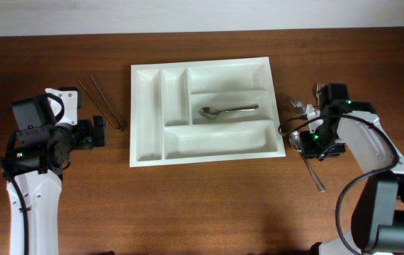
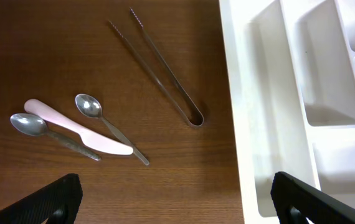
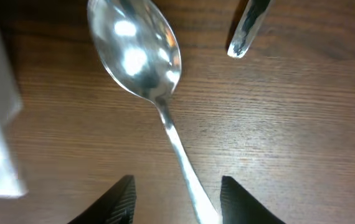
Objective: Pack container
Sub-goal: 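Return the right gripper to the pile and grasp another spoon, then carry the spoon into the middle compartment beside the first spoon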
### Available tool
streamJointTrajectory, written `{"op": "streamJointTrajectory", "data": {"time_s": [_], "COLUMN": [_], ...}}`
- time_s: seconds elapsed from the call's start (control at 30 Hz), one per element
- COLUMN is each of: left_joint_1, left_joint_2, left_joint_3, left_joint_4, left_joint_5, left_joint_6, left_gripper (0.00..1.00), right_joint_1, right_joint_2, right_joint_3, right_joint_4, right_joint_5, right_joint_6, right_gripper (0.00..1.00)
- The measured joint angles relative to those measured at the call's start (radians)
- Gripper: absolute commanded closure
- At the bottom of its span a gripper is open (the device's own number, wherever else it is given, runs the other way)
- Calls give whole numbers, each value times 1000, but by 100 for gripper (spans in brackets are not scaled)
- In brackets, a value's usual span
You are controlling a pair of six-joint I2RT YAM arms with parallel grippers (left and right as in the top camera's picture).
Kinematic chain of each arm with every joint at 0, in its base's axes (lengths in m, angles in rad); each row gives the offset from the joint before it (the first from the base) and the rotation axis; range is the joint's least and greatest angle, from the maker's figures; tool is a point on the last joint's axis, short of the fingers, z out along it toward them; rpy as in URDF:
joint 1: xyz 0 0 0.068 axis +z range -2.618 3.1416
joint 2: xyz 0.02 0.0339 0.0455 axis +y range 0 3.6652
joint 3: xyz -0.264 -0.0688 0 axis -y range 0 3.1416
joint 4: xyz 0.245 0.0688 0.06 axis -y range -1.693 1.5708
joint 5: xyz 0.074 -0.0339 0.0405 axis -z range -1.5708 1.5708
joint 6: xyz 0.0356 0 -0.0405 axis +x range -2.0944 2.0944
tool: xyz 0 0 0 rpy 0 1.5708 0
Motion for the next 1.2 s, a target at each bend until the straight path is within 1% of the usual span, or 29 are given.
{"op": "streamJointTrajectory", "data": {"time_s": [0.2,0.37,0.47,0.53,0.6,0.67,0.7,0.73,1.03,1.2], "left_joint_1": [0,0,0,0,0,0,0,0,0,0], "left_joint_2": [0,0,0,0,0,0,0,0,0,0], "left_joint_3": [0,0,0,0,0,0,0,0,0,0], "left_joint_4": [0,0,0,0,0,0,0,0,0,0], "left_joint_5": [0,0,0,0,0,0,0,0,0,0], "left_joint_6": [0,0,0,0,0,0,0,0,0,0], "left_gripper": [1,1,1,1,1,1,1,1,1,1], "right_joint_1": [0,0,0,0,0,0,1,4,7,7], "right_joint_2": [46,89,111,127,133,135,135,136,136,136], "right_joint_3": [-35,-36,-36,-36,-35,-35,-35,-35,-34,-26], "right_joint_4": [43,90,90,96,100,100,100,101,105,82], "right_joint_5": [15,16,16,16,14,10,8,6,8,11], "right_joint_6": [-10,-11,-14,-5,1,25,23,29,122,151], "right_gripper": [52,54,61,65,73,87,91,96,96,96]}}
